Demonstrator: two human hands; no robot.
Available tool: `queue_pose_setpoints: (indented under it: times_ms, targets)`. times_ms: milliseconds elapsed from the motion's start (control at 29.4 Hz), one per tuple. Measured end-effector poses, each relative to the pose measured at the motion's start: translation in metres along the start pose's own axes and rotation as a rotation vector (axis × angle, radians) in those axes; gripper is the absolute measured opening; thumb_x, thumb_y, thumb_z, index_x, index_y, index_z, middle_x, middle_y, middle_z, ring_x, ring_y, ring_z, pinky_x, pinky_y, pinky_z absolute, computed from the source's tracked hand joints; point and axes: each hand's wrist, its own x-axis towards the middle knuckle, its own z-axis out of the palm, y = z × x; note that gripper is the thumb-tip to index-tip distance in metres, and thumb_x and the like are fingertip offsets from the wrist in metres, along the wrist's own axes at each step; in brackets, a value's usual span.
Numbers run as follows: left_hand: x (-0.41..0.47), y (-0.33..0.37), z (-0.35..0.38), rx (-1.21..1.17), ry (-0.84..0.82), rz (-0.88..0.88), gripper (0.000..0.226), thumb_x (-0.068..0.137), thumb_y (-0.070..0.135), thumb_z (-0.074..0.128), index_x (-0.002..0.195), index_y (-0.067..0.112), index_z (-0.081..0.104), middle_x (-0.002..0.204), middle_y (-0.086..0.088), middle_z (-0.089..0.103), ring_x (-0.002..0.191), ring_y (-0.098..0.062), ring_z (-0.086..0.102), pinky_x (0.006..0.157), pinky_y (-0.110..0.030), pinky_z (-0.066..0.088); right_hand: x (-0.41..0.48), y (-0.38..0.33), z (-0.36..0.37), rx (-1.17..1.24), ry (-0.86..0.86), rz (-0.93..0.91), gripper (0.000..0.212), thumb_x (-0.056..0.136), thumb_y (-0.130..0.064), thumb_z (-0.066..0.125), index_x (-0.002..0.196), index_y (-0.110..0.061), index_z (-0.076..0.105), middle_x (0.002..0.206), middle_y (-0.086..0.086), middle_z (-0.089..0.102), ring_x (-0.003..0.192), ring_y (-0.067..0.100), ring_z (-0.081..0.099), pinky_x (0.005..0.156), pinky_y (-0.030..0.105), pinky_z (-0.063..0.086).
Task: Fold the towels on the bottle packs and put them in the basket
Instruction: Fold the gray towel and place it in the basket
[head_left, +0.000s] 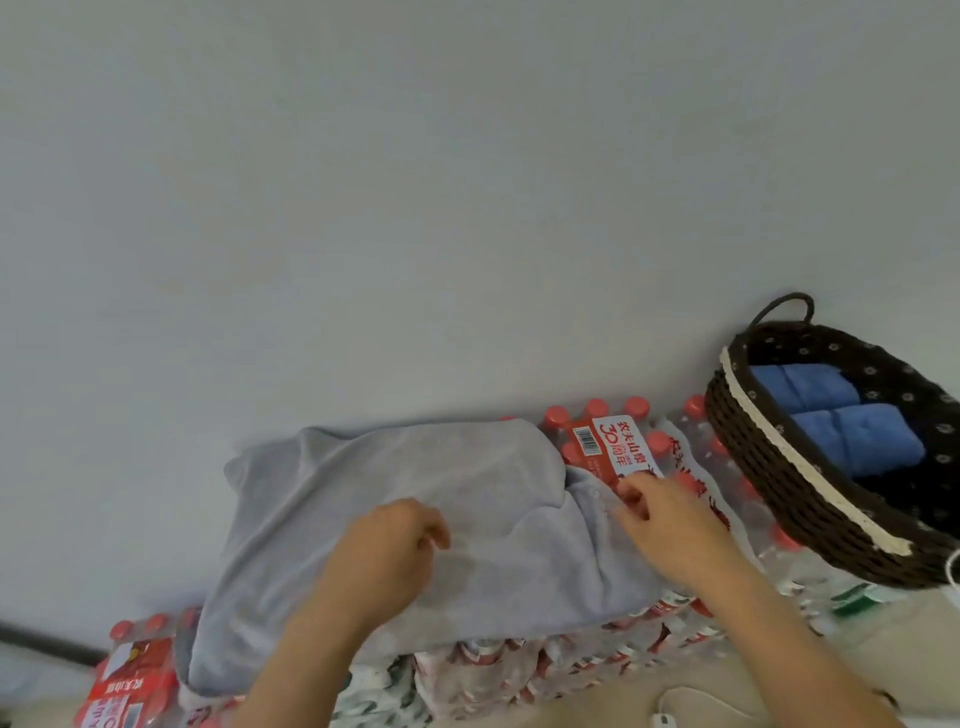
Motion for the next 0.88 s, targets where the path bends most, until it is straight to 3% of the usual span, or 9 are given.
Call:
queue_pose_setpoints:
  times_ms: [102, 170, 238, 374, 545, 579, 715, 817, 885]
  targets:
    - [0.044, 0.054, 0.027, -0.091, 0.145, 0.171, 0.031, 0.088, 0.011, 0.047, 0.103, 0.026, 0.07, 0.112, 0.011, 0.065, 0.103, -0.011, 0.058, 0.087, -0.021, 0.042, 0.002, 0.01, 0.014, -0.098, 0.027, -0.034, 0.031, 0.092, -0.049, 0.051, 0.115, -0.03, 0.05, 0.113, -0.006, 0.054, 0.103, 0.016, 0.054, 0.08, 0.028, 0.049]
    - [0.072, 0.087, 0.042, -0.087, 0.119, 0.241, 0.034, 0.085, 0.017, 0.043, 0.105, 0.022, 0.071, 0.112, 0.007, 0.067, 0.104, -0.016, 0.059, 0.089, -0.027, 0.045, 0.006, 0.013, 0.022, -0.015, 0.073, -0.053, 0.018, 0.091, -0.045, 0.053, 0.092, -0.027, 0.051, 0.092, -0.006, 0.058, 0.084, 0.015, 0.058, 0.069, 0.03, 0.052]
    - [0.092, 0.112, 0.054, 0.019, 0.063, 0.271, 0.038, 0.084, 0.021, 0.043, 0.114, 0.024, 0.067, 0.117, 0.005, 0.065, 0.105, -0.021, 0.057, 0.089, -0.033, 0.046, 0.009, 0.019, 0.026, 0.08, 0.052, -0.057, 0.024, 0.091, -0.04, 0.053, 0.075, -0.023, 0.049, 0.074, -0.005, 0.057, 0.068, 0.015, 0.056, 0.06, 0.032, 0.051]
    - [0.11, 0.126, 0.061, 0.29, -0.068, 0.219, 0.047, 0.087, 0.028, 0.048, 0.134, 0.036, 0.045, 0.132, 0.008, 0.055, 0.115, -0.022, 0.052, 0.09, -0.036, 0.036, 0.013, 0.034, 0.008, 0.667, -0.035, 0.002, 0.017, 0.088, -0.014, 0.058, 0.075, -0.013, 0.048, 0.067, -0.005, 0.05, 0.061, 0.008, 0.044, 0.056, 0.02, 0.037]
    - [0.119, 0.131, 0.048, 0.166, -0.209, 0.151, 0.015, 0.079, 0.031, 0.057, 0.093, 0.028, 0.063, 0.092, 0.0, 0.068, 0.089, -0.024, 0.063, 0.069, -0.03, 0.047, 0.009, 0.032, -0.023, 0.916, -0.074, -0.159, 0.021, 0.086, 0.001, 0.059, 0.083, -0.019, 0.054, 0.076, 0.001, 0.059, 0.069, 0.003, 0.051, 0.065, 0.019, 0.042]
    - [0.12, 0.132, 0.044, 0.142, -0.139, 0.111, 0.013, 0.078, 0.032, 0.059, 0.09, 0.027, 0.063, 0.088, 0.0, 0.067, 0.086, -0.025, 0.064, 0.066, -0.031, 0.049, 0.008, 0.03, -0.026, 0.962, -0.061, -0.171, 0.02, 0.086, 0.002, 0.06, 0.088, -0.018, 0.055, 0.08, 0.004, 0.062, 0.069, 0.003, 0.052, 0.064, 0.018, 0.043]
    - [0.124, 0.139, 0.021, 0.108, 0.42, -0.022, 0.018, 0.079, 0.032, 0.063, 0.095, 0.027, 0.061, 0.077, -0.004, 0.07, 0.075, -0.035, 0.065, 0.061, -0.036, 0.049, 0.003, 0.026, -0.027, 1.1, 0.019, -0.095, 0.017, 0.087, -0.013, 0.068, 0.098, -0.024, 0.061, 0.083, 0.001, 0.07, 0.072, 0.014, 0.064, 0.064, 0.028, 0.051]
    - [0.137, 0.151, 0.022, 0.015, 0.626, 0.079, 0.019, 0.077, 0.023, 0.056, 0.096, 0.023, 0.056, 0.074, -0.005, 0.069, 0.065, -0.035, 0.064, 0.055, -0.035, 0.044, 0.001, 0.027, -0.025, 1.164, 0.112, -0.055, 0.005, 0.088, -0.018, 0.067, 0.089, -0.023, 0.067, 0.081, 0.005, 0.071, 0.071, 0.024, 0.066, 0.064, 0.039, 0.053]
    - [0.149, 0.16, 0.031, -0.06, 0.703, 0.168, 0.02, 0.075, 0.018, 0.05, 0.094, 0.022, 0.054, 0.086, -0.005, 0.067, 0.07, -0.034, 0.062, 0.055, -0.032, 0.04, 0.002, 0.035, -0.018, 1.176, 0.192, -0.011, 0.009, 0.09, -0.019, 0.064, 0.084, -0.024, 0.068, 0.07, 0.008, 0.067, 0.059, 0.018, 0.057, 0.056, 0.033, 0.045]
